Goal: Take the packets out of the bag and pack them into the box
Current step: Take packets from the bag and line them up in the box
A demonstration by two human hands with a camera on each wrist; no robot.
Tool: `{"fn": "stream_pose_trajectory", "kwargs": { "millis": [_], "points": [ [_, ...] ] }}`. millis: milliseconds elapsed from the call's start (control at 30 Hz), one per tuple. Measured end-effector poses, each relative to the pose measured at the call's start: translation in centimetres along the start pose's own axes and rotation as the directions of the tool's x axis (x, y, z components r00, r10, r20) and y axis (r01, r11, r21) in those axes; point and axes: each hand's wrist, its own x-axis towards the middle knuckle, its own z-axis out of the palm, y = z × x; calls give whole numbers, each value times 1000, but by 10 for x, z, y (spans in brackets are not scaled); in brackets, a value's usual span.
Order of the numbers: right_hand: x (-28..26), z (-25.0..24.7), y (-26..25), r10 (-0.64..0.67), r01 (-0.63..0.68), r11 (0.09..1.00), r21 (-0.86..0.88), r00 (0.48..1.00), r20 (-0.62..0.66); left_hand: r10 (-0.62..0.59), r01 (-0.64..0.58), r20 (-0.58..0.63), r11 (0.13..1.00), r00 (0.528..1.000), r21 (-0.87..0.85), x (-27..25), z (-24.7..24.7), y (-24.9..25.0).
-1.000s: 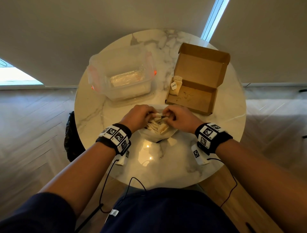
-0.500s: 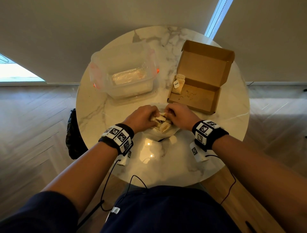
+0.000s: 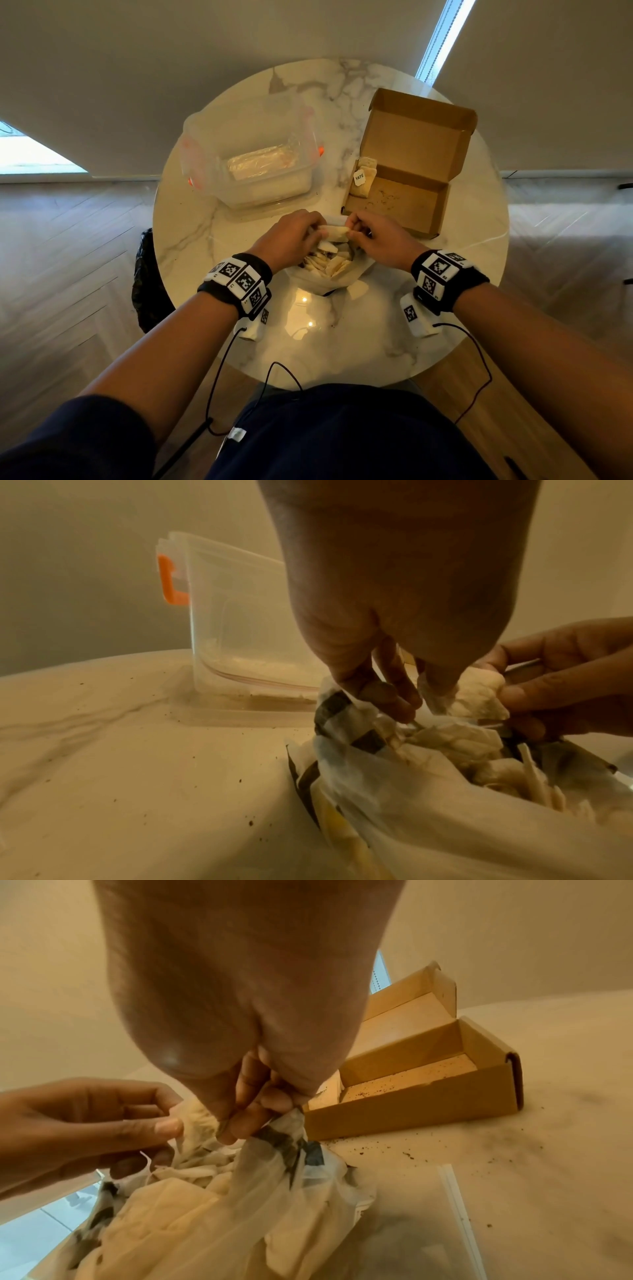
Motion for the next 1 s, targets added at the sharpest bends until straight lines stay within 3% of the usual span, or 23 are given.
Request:
{"fn": "stream_pose_trajectory", "kwargs": {
  "millis": [100,200,400,567,700,767,900,1000],
  "points": [
    [-2,-1,-6,9,-8,1000,-12,998,63,59,-59,-5,998,998,-12,0,-4,4],
    [1,0,-13,-62,68,994,-83,995,73,124,-124,-12,992,992,12,1,-8,9],
    [5,-5,-9,-33,40,985,-166,998,47,107,-106,-1,993,994,44,2,-12,5],
    [2,-5,-17,-62,70,990,-120,996,66,182,-183,-40,983,983,-12,2,-18,10],
    [5,-3,-15,-56,64,976,-210,997,46,123,-129,-66,988,990,-88,2,-16,18],
    [5,-4,-12,-32,36,973,-229,999,18,73,-74,-11,993,997,-95,1,-15,16],
    [4,-8,-5,-25,18,971,-237,999,-28,-27,10,219,997,975,77,-1,-8,5],
    [2,-8,-4,-38,24,972,-232,998,-55,-26,13,190,997,981,71,-2,0,2]
  ]
}}
